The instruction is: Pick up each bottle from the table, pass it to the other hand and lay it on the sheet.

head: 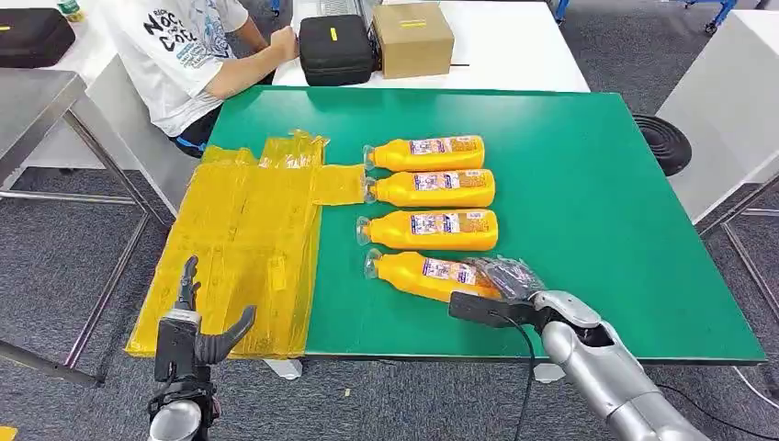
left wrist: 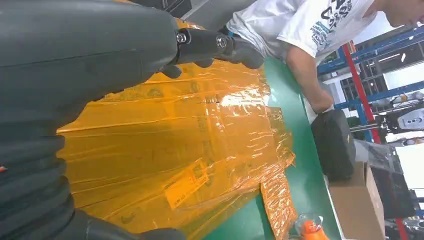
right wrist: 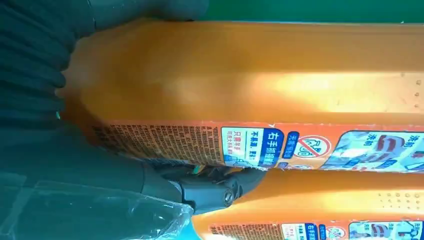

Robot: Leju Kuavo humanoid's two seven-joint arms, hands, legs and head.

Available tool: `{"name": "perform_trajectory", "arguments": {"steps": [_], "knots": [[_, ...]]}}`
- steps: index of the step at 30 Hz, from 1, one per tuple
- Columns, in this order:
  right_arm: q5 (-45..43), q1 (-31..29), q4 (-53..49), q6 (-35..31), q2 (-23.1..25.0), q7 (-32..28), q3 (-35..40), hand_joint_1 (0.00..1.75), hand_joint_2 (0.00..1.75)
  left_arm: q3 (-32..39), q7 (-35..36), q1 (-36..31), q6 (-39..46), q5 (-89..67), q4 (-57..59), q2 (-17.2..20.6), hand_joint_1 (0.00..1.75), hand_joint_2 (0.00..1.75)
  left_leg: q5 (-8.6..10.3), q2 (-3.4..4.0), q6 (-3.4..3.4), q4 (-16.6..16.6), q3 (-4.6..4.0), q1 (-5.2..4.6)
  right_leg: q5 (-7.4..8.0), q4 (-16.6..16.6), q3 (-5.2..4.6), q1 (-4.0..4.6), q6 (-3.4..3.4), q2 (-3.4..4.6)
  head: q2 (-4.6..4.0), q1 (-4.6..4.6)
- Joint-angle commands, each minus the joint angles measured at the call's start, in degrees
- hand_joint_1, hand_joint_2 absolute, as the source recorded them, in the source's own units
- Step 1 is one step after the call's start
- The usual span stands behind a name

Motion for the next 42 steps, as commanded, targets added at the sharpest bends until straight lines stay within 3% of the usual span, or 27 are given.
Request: {"name": "perform_trajectory", "arguments": {"steps": [1,12,19,24,25,29,31,37,42], "knots": [[-0.5,-0.2,4.4,-1.1,3.2,-1.6,-1.7,1.75,1.75,-1.0,-0.2,-2.1,0.0,0.3,3.7,1.3,0.00,1.75,-0.01,0.03,-0.01,-0.1,0.18,0.00,-0.01,-0.1,0.18,0.03,-0.12,-0.02,0.00,0.02],[-6.0,-0.1,2.4,-10.4,8.8,-11.6,-8.0,1.75,1.75,0.8,-0.5,-1.6,0.8,0.4,1.4,0.0,0.00,1.75,-0.08,0.15,-0.03,-0.1,0.21,0.01,-0.05,0.0,0.19,0.05,-0.17,0.07,0.00,0.02],[-7.8,1.7,-1.8,-16.7,15.7,-17.7,-12.2,1.75,1.75,2.2,-2.6,-2.6,-2.2,7.8,0.3,-0.6,0.00,1.75,-0.06,0.19,-0.03,0.0,0.09,0.00,-0.03,0.0,0.04,0.04,-0.15,0.12,0.00,0.02],[-7.8,6.5,-3.8,-20.4,18.8,-22.3,-14.1,1.75,1.75,2.3,-1.3,-2.7,-19.1,25.3,0.9,0.0,0.00,1.75,-0.08,0.06,-0.04,-0.1,0.21,0.06,-0.09,0.0,0.20,0.10,-0.20,-0.02,0.00,0.02],[-7.6,7.5,-3.2,-20.8,19.9,-23.3,-14.1,1.75,1.75,1.2,0.2,-3.6,-25.6,30.2,2.3,0.6,0.00,1.75,-0.05,0.03,-0.03,-0.1,0.15,0.03,-0.07,0.0,0.15,0.07,-0.14,-0.04,0.00,0.02],[-6.8,8.6,-0.2,-22.2,22.5,-25.3,-13.3,1.75,1.75,-1.6,1.3,-7.7,-31.2,33.1,7.2,0.4,0.00,1.75,0.00,-0.11,-0.02,-0.1,0.11,0.04,-0.06,0.0,0.15,0.07,-0.12,-0.16,0.00,0.04],[-5.7,7.4,4.2,-22.9,24.1,-26.6,-11.4,1.75,1.75,-5.0,2.8,-10.8,-37.9,36.0,10.7,0.7,0.00,1.75,0.03,-0.09,-0.03,-0.1,0.09,0.02,-0.05,0.0,0.10,0.05,-0.14,-0.15,0.00,0.02],[-6.6,4.5,12.5,-23.3,28.0,-29.6,-7.9,1.75,1.75,-10.5,2.6,-15.2,-40.4,33.0,13.3,0.0,0.00,1.75,0.03,-0.04,-0.03,-0.1,0.14,0.04,-0.02,-0.1,0.16,0.08,-0.17,-0.12,0.00,0.04],[-7.1,5.5,10.2,-23.0,28.2,-28.6,-6.7,1.75,1.75,-11.7,3.6,-17.6,-39.3,32.7,14.6,-0.6,0.00,1.75,0.00,-0.07,-0.02,0.0,0.08,0.03,-0.07,0.0,0.11,0.07,-0.16,-0.16,0.00,0.02]]}}
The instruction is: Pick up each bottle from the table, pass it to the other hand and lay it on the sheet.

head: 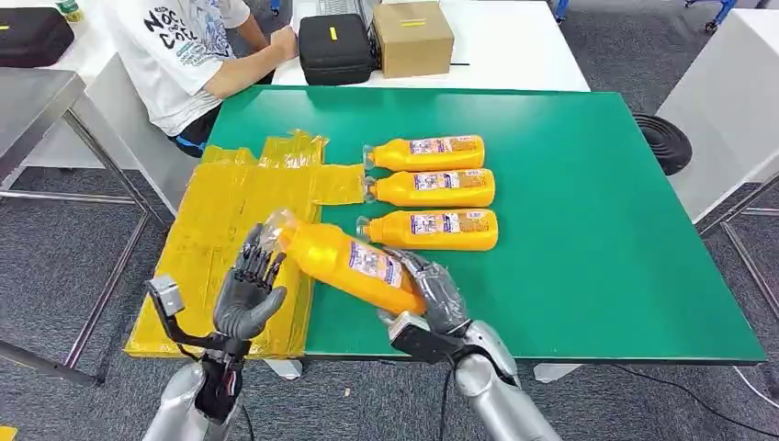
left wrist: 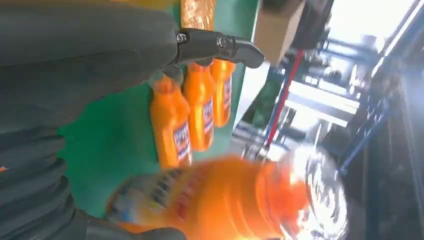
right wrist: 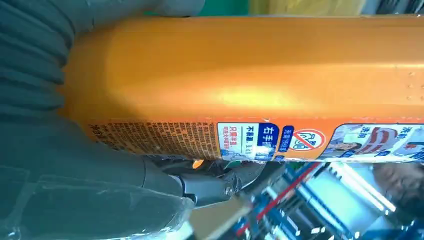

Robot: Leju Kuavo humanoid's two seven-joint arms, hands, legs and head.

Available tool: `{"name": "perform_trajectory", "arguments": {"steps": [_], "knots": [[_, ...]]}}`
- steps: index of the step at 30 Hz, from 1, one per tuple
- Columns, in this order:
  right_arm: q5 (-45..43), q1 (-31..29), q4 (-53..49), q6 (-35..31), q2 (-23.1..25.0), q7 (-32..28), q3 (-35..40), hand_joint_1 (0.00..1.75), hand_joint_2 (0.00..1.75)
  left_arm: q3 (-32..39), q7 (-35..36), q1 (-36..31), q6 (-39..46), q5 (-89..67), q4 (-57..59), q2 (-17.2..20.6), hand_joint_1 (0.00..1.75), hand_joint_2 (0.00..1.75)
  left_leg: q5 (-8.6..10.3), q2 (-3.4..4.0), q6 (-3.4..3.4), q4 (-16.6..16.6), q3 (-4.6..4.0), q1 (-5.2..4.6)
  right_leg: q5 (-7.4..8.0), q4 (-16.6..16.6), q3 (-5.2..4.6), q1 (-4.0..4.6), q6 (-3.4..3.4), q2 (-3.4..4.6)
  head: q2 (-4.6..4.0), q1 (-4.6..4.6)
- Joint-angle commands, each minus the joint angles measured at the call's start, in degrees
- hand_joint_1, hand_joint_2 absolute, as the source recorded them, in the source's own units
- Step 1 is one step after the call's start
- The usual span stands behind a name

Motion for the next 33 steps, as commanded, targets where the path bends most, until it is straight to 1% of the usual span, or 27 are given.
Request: {"name": "perform_trajectory", "arguments": {"steps": [1,6,11,15,20,21,26,27,28,29,30,31,33], "knots": [[-1.1,-2.6,6.3,0.3,2.9,0.8,3.7,1.75,1.75,-6.0,1.7,-8.1,0.1,-0.5,8.8,0.0,0.00,1.75,-0.03,-0.08,0.00,0.0,0.13,0.01,-0.06,0.0,0.17,0.03,-0.10,-0.14,0.00,0.02],[-1.2,-2.9,6.0,0.7,3.0,1.1,3.8,1.75,1.75,-5.9,1.5,-7.5,-0.3,0.0,8.8,0.4,0.00,1.75,-0.09,0.06,0.00,0.0,0.26,0.00,-0.07,-0.1,0.27,0.03,-0.14,-0.01,0.00,0.02],[-0.7,-3.4,6.6,1.0,3.1,2.1,4.2,1.75,1.75,-5.8,1.4,-7.2,-1.5,1.0,8.4,0.5,0.00,1.75,-0.03,0.04,0.00,0.0,0.07,-0.01,-0.02,0.0,0.07,0.00,-0.07,0.01,0.00,0.00],[0.2,-3.8,7.9,0.6,3.3,3.5,4.0,1.75,1.75,-5.5,1.8,-6.5,-1.8,1.8,7.1,0.7,0.00,1.75,-0.06,0.06,0.00,0.0,0.23,-0.01,-0.05,-0.1,0.23,0.02,-0.13,-0.01,0.00,0.00],[0.2,-3.7,7.8,0.7,3.4,3.5,3.9,1.75,1.75,-5.6,2.0,-6.3,-2.0,1.9,7.0,0.7,0.00,1.75,-0.04,0.03,0.01,0.0,0.11,-0.02,-0.03,0.0,0.12,0.00,-0.08,-0.01,0.00,0.02],[0.3,-3.6,7.8,0.9,3.4,3.6,3.9,1.75,1.75,-5.7,2.0,-6.3,-2.3,2.0,7.0,0.7,0.00,1.75,-0.09,0.06,0.01,0.0,0.25,-0.01,-0.07,-0.1,0.27,0.03,-0.14,-0.01,0.00,0.02],[1.5,-3.4,9.0,1.2,3.6,4.4,4.2,1.75,1.75,-5.6,1.3,-6.3,-4.7,3.7,6.8,0.3,0.00,1.75,-0.04,0.02,0.00,0.0,0.11,-0.01,-0.04,0.0,0.13,0.01,-0.08,-0.02,0.00,0.00],[1.6,-3.3,9.2,1.1,3.6,4.4,4.2,1.75,1.75,-5.6,1.3,-6.3,-4.7,3.7,6.9,0.3,0.00,1.75,-0.08,0.04,0.00,0.0,0.23,-0.01,-0.07,0.0,0.24,0.02,-0.13,-0.03,0.00,0.02],[1.7,-3.3,9.7,0.7,3.8,4.2,4.0,1.75,1.75,-5.8,1.0,-6.3,-5.6,3.8,6.8,0.3,1.43,1.75,-0.03,0.02,0.00,0.0,0.10,0.00,-0.03,0.0,0.11,0.01,-0.07,-0.01,0.00,0.00],[1.8,-3.4,9.9,0.7,3.8,4.1,3.9,1.75,1.75,-5.9,0.9,-6.4,-6.2,4.0,6.9,0.4,1.68,1.75,-0.06,0.04,0.00,-0.1,0.19,-0.01,-0.05,-0.1,0.20,0.02,-0.11,-0.02,0.00,0.00],[1.8,-3.4,9.9,0.7,3.8,4.1,3.9,1.75,1.75,-5.9,0.9,-6.4,-6.2,4.0,6.9,0.4,1.75,1.75,-0.09,0.04,0.00,0.0,0.26,0.00,-0.08,-0.1,0.28,0.04,-0.15,-0.04,0.00,0.00],[1.7,-3.6,10.0,0.6,3.8,4.0,3.5,1.75,1.75,-6.3,0.6,-6.5,-7.0,3.5,6.9,0.6,1.75,1.75,-0.04,0.03,0.00,0.0,0.13,0.00,-0.03,0.0,0.14,0.02,-0.09,-0.02,0.00,0.00],[1.6,-3.6,10.0,0.6,3.8,3.9,3.4,1.75,1.75,-6.2,0.6,-6.6,-7.2,3.4,7.0,0.5,1.75,1.75,-0.07,0.00,0.01,-0.1,0.27,-0.01,-0.08,-0.1,0.29,0.02,-0.14,-0.08,0.00,0.00]]}}
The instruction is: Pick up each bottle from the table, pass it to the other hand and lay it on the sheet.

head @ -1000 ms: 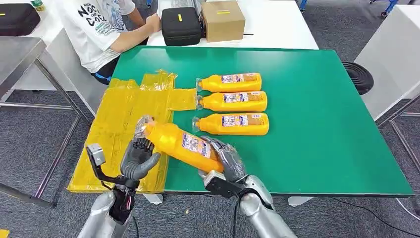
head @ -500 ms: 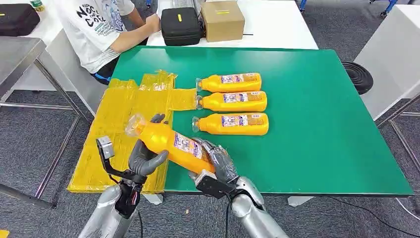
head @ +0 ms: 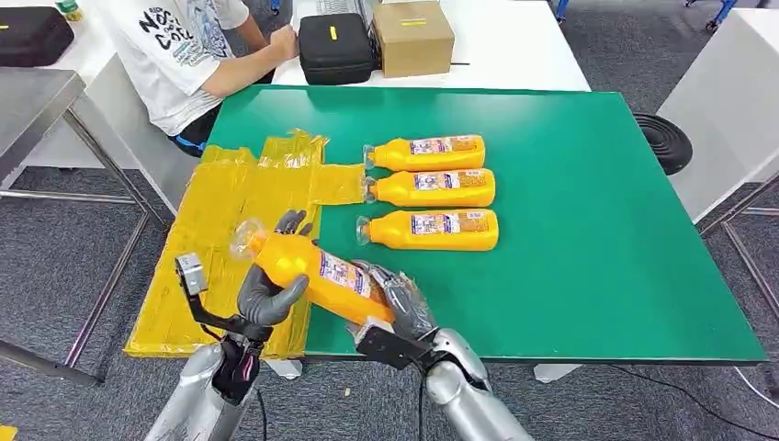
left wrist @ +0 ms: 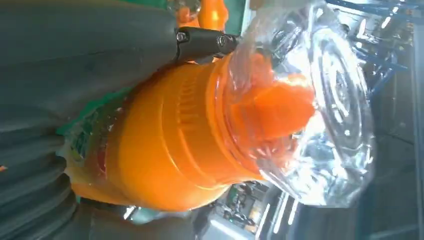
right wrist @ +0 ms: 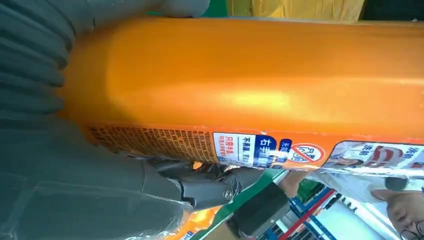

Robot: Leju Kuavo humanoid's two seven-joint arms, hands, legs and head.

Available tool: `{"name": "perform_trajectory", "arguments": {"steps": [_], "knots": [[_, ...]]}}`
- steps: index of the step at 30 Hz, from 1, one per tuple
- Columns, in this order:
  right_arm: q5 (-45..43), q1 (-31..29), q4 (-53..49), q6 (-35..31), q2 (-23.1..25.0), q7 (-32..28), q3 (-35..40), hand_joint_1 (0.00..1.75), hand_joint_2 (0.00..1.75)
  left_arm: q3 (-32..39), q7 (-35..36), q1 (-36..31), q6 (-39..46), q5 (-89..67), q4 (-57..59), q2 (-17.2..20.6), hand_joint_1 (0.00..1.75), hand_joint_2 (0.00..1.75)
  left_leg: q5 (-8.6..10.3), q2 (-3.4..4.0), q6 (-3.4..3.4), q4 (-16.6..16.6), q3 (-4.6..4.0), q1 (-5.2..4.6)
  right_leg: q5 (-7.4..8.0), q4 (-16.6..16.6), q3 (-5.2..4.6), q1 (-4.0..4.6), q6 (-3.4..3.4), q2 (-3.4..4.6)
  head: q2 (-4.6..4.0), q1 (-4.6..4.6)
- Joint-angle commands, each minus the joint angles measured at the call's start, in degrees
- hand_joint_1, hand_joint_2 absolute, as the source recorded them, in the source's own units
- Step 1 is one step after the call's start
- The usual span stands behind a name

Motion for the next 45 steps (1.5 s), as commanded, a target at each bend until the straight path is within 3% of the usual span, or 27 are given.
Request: {"name": "perform_trajectory", "arguments": {"steps": [1,15,16,17,18,32,33,38,42,45], "knots": [[0.0,-2.4,5.0,-0.3,-0.2,-0.2,0.0,1.75,1.75,-2.2,-0.7,-2.2,-2.4,-0.6,3.2,0.8,1.75,1.75,-0.04,0.00,0.01,0.0,0.19,0.00,-0.05,-0.1,0.21,0.03,-0.10,-0.06,0.00,0.02],[0.2,-1.7,3.7,-1.2,-0.1,-0.5,-1.4,1.75,1.75,-2.5,-2.4,-3.4,0.9,-7.5,3.7,0.9,1.75,1.75,-0.05,-0.02,0.01,0.0,0.18,0.00,-0.06,0.0,0.20,0.02,-0.11,-0.08,0.00,0.00],[-0.4,-1.3,2.8,-1.9,0.2,-0.8,-2.0,0.24,1.75,-2.1,-2.4,-3.3,1.3,-7.7,3.6,0.8,1.75,1.75,-0.03,-0.01,0.01,0.0,0.14,-0.01,-0.04,0.0,0.15,0.01,-0.09,-0.06,0.00,0.00],[-0.8,-1.1,2.3,-2.4,0.4,-0.9,-2.3,0.00,1.75,-2.0,-2.3,-3.3,1.9,-8.2,3.4,0.9,1.75,1.75,-0.05,-0.01,0.01,0.0,0.21,-0.01,-0.06,-0.1,0.22,0.02,-0.13,-0.08,0.00,0.00],[-1.0,-1.0,2.1,-2.2,0.4,-0.9,-2.3,0.00,0.00,-2.1,-2.4,-3.2,2.9,-9.0,3.2,0.9,1.75,1.75,-0.03,-0.02,0.01,0.0,0.15,-0.01,-0.05,0.0,0.17,0.01,-0.10,-0.09,0.00,0.02],[-7.0,1.0,-4.5,-0.3,0.4,-2.7,-4.0,0.00,0.00,-0.2,-2.7,-3.2,6.9,-12.8,2.2,1.2,1.75,1.75,-0.08,0.03,0.00,0.0,0.23,0.00,-0.08,0.0,0.24,0.04,-0.15,-0.06,0.00,0.02],[-9.9,3.9,-11.3,2.4,-1.0,-3.2,-3.6,0.00,0.00,3.0,-3.5,-5.4,14.5,-20.0,-0.3,3.7,1.75,1.75,-0.07,0.01,0.00,0.0,0.21,-0.01,-0.08,0.0,0.23,0.02,-0.14,-0.07,0.00,0.02],[-11.9,5.2,-14.3,4.4,-2.0,-3.1,-3.9,0.00,0.00,5.1,-3.4,-6.7,16.7,-24.5,-3.7,5.9,1.75,1.75,-0.07,-0.04,-0.02,0.0,0.15,0.05,-0.10,0.0,0.19,0.08,-0.18,-0.13,0.00,0.02],[-16.6,7.5,-20.2,8.4,-3.0,-3.2,-6.8,0.00,0.00,5.7,-2.4,-11.6,19.4,-30.7,-8.5,12.9,1.75,1.75,-0.04,-0.03,-0.03,0.1,0.00,0.08,-0.06,0.1,0.03,0.10,-0.14,-0.10,0.00,0.02],[-17.6,8.3,-22.1,10.0,-3.1,-2.8,-8.4,0.00,0.00,6.1,-0.6,-12.4,19.5,-31.7,-11.2,15.5,1.75,1.75,-0.03,0.00,-0.03,0.1,-0.06,0.09,-0.05,0.1,-0.04,0.10,-0.13,-0.07,0.00,0.02]]}}
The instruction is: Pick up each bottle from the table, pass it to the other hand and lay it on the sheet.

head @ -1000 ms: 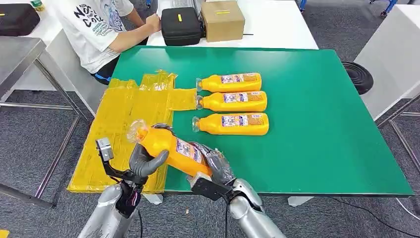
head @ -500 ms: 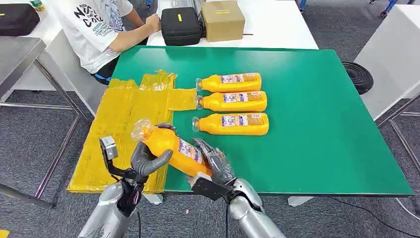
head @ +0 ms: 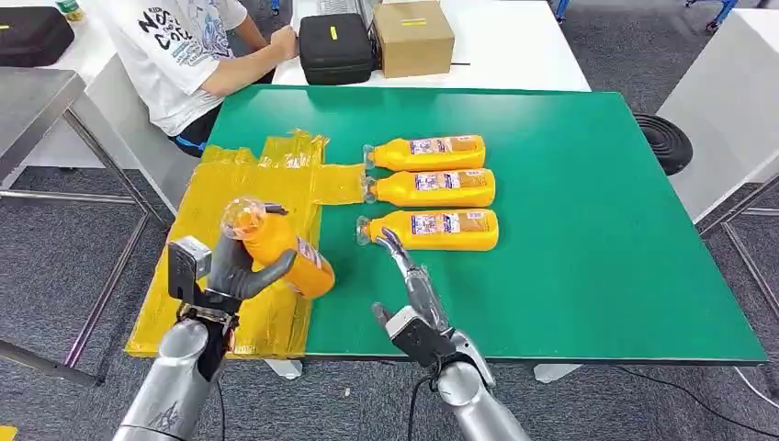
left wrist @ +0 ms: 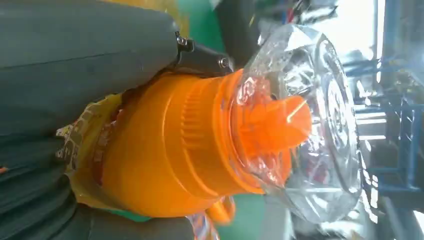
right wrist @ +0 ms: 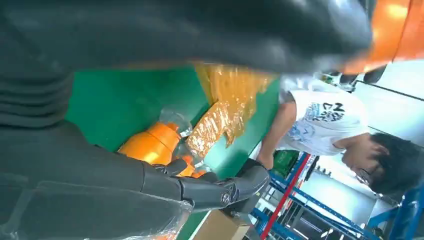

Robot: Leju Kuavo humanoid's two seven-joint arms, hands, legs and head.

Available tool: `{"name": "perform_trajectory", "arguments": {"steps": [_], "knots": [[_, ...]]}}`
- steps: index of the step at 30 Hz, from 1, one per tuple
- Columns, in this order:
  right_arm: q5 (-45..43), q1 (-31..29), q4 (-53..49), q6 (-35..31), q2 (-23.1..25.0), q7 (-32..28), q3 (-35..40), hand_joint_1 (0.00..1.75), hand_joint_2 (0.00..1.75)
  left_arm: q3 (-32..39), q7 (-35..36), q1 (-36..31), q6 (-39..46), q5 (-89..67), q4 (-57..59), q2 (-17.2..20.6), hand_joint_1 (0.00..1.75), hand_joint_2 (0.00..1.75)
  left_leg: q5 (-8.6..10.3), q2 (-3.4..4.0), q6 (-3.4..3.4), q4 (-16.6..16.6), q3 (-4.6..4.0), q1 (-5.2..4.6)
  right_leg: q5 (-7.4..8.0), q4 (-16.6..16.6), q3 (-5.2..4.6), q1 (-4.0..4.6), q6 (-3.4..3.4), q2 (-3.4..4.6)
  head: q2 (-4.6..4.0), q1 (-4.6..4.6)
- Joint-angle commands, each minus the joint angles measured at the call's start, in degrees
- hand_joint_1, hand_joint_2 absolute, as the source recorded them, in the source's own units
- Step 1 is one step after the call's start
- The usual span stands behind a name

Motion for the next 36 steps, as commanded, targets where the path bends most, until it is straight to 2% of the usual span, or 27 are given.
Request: {"name": "perform_trajectory", "arguments": {"steps": [1,2,4,5,7,11,13,15,16,17,19,22,27,31,34,35,36], "knots": [[-5.2,3.1,-9.8,5.0,-2.8,0.1,-6.2,0.00,0.00,2.0,3.8,-8.6,2.1,-6.9,-8.2,13.0,1.75,1.75,-0.08,-0.01,-0.02,0.1,0.04,0.07,-0.09,0.1,0.08,0.10,-0.16,-0.09,0.00,0.00],[-5.4,3.2,-10.0,5.2,-2.9,0.1,-6.5,0.00,0.00,2.1,4.0,-8.8,2.0,-7.0,-8.4,13.4,1.75,1.75,-0.06,0.07,-0.02,0.1,0.04,0.05,-0.06,0.1,0.04,0.07,-0.14,0.00,0.00,-0.04],[-7.1,3.4,-10.5,6.1,-2.7,-0.3,-8.9,0.00,0.00,-1.1,6.2,-12.4,0.8,-11.5,-6.8,16.7,1.75,1.75,-0.06,0.01,-0.05,0.1,0.06,0.07,-0.08,0.1,0.09,0.09,-0.16,-0.07,0.00,-0.02],[-7.2,3.3,-10.5,6.4,-2.8,-0.4,-9.2,0.00,0.00,-1.2,6.4,-13.2,0.7,-11.5,-6.2,16.9,1.75,1.75,-0.01,-0.09,-0.05,0.1,-0.03,0.08,-0.08,0.1,0.02,0.09,-0.13,-0.16,0.00,-0.02],[-7.8,3.1,-10.5,6.9,-2.4,-0.5,-10.9,0.00,0.00,-6.5,8.1,-17.2,-1.1,-17.1,-3.0,19.5,1.75,1.75,0.01,-0.16,-0.05,0.1,-0.04,0.10,-0.07,0.1,0.02,0.10,-0.12,-0.22,0.00,0.00],[-8.6,3.3,-10.3,7.4,-2.5,-1.1,-11.8,0.00,0.00,-12.2,9.2,-20.2,-2.7,-22.9,1.5,20.8,1.75,1.75,0.02,-0.21,-0.04,0.1,0.05,0.06,-0.09,0.1,0.09,0.07,-0.14,-0.29,0.00,-0.02],[-9.8,2.8,-9.4,8.4,-2.3,-2.2,-12.3,0.00,0.00,-18.8,9.4,-21.3,-4.7,-28.1,6.9,21.9,1.75,1.75,0.04,-0.16,-0.04,0.0,0.08,0.03,-0.05,0.0,0.11,0.04,-0.09,-0.21,0.00,0.00],[-10.1,2.2,-8.6,8.6,-2.1,-2.3,-12.5,0.00,0.00,-20.8,8.5,-21.6,-3.5,-29.6,10.2,21.6,1.75,1.75,0.04,-0.15,-0.03,-0.1,0.20,0.00,-0.06,0.0,0.22,0.01,-0.12,-0.21,0.00,0.00],[-10.6,1.7,-8.1,9.1,-2.0,-2.5,-12.7,0.00,0.00,-25.1,8.5,-22.9,-3.8,-33.1,13.2,22.2,1.75,1.75,0.02,-0.06,-0.04,-0.1,0.18,0.01,-0.03,0.0,0.19,0.01,-0.09,-0.11,0.00,0.00],[-10.6,1.4,-7.9,9.2,-1.9,-2.5,-12.7,0.00,0.00,-25.7,7.9,-23.0,-3.0,-33.4,14.7,22.1,1.75,1.75,0.01,-0.08,-0.03,-0.1,0.26,0.00,-0.05,-0.1,0.28,0.01,-0.13,-0.14,0.00,-0.02],[-11.4,1.1,-7.1,9.9,-2.2,-2.7,-12.6,0.00,0.00,-31.7,8.0,-25.5,-4.4,-37.3,20.6,22.7,1.75,1.75,0.00,-0.07,-0.04,0.0,0.25,0.02,-0.06,0.0,0.27,0.04,-0.15,-0.15,0.00,0.02],[-12.0,1.6,-7.0,9.9,-2.3,-3.1,-12.6,0.00,0.00,-35.9,7.2,-27.8,-4.1,-39.3,25.5,22.9,1.75,1.75,-0.02,-0.03,-0.05,0.0,0.27,0.03,-0.06,0.0,0.27,0.04,-0.15,-0.10,0.00,0.00],[-11.9,5.0,-9.6,9.6,-2.1,-3.7,-13.3,0.00,0.00,-40.1,8.3,-29.1,0.5,-43.3,33.3,18.3,1.75,1.75,0.02,-0.17,-0.03,-0.1,0.22,0.03,-0.07,-0.1,0.25,0.04,-0.11,-0.26,0.00,-0.02],[-10.7,8.0,-12.1,9.4,-1.0,-3.7,-14.4,0.00,0.00,-42.4,14.3,-28.7,8.1,-49.3,38.8,12.8,1.75,1.75,0.02,-0.25,-0.01,-0.1,0.28,-0.01,-0.11,-0.1,0.31,0.00,-0.10,-0.32,0.00,-0.02],[-10.2,8.4,-12.8,9.6,-0.9,-3.4,-14.7,0.00,0.00,-42.4,15.1,-29.0,8.1,-50.2,39.9,11.3,1.75,1.75,-0.04,-0.30,0.01,-0.1,0.43,0.00,-0.16,-0.2,0.53,0.04,-0.18,-0.43,0.00,-0.02],[-10.2,8.5,-12.9,9.6,-0.9,-3.4,-14.9,0.00,0.00,-43.2,14.9,-29.5,7.4,-51.1,40.2,11.1,1.75,1.75,0.03,-0.23,-0.02,0.0,0.12,-0.01,-0.08,0.0,0.18,0.00,-0.08,-0.29,0.00,0.02],[-10.1,8.7,-13.2,9.6,-0.9,-3.4,-15.1,0.00,0.00,-43.6,14.3,-30.5,6.0,-51.8,41.1,10.7,1.75,1.75,-0.01,-0.24,-0.01,0.0,0.23,0.01,-0.12,-0.1,0.31,0.04,-0.14,-0.33,0.00,0.00]]}}
